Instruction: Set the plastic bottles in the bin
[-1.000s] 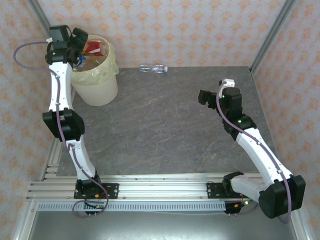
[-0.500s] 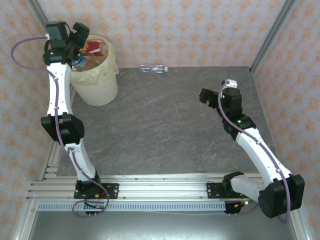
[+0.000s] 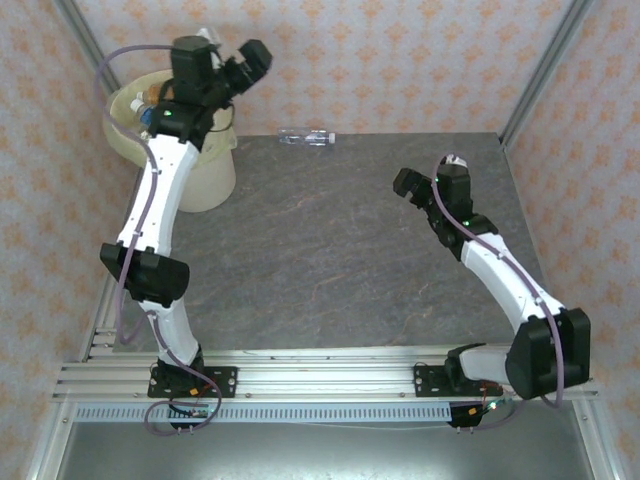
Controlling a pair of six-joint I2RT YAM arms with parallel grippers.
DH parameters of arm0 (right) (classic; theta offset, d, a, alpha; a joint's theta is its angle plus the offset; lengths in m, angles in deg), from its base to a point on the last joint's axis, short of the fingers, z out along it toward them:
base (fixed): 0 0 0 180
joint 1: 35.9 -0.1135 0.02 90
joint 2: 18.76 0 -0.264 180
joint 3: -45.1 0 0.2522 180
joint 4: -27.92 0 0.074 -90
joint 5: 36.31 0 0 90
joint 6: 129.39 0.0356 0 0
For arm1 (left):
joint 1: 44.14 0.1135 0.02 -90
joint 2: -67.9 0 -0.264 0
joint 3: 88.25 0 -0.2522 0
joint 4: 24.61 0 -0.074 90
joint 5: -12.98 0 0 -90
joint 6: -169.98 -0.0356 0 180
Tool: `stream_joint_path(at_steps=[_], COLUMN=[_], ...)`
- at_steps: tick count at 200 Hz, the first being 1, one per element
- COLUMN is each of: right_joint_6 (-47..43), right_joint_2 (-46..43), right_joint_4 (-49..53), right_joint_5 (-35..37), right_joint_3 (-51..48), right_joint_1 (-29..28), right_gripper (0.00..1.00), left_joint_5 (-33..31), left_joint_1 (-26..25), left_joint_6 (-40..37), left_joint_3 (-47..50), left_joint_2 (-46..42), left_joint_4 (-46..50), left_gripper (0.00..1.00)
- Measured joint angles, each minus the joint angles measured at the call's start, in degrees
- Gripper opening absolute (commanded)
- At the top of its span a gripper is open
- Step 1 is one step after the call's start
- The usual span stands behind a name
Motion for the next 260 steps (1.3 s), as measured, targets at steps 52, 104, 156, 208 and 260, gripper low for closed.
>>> stream_joint_path(at_steps=[52,104,156,208,260], right_joint_6=[9.5,23.7,33.1,35.2,34.9], right_joint_2=[12.3,32.3,51.9,61.3,64.4], right_joint_4=[-6.3,-16.0,-22.3,-24.1,-25.3], right_joint_5=[-7.5,-17.1,-22.9,-23.6,-23.8], right_joint_3=[7.3,19.4,36.0,46.0,50.6], right_joint_1=[2.6,9.1,8.7,7.5,5.9], right_gripper=[0.99,0.97,0.97,0.98,0.99], left_joint_5=[-6.7,-11.0,-12.2,-10.3,-12.0], left_joint_1=[-11.0,-11.2,-9.1,-5.2,-4.1], left_joint_6=[-7.2,-5.6,-3.9,-6.2,-10.5], left_joint_3=[-0.6,-10.2,-18.2,-22.7,-24.6], left_joint_2=[5.5,25.7,40.1,46.7,49.4], left_joint_4=[-1.0,0.7,0.8,-6.1,-11.3], left_gripper=[1.0,1.0,1.0,1.0,1.0])
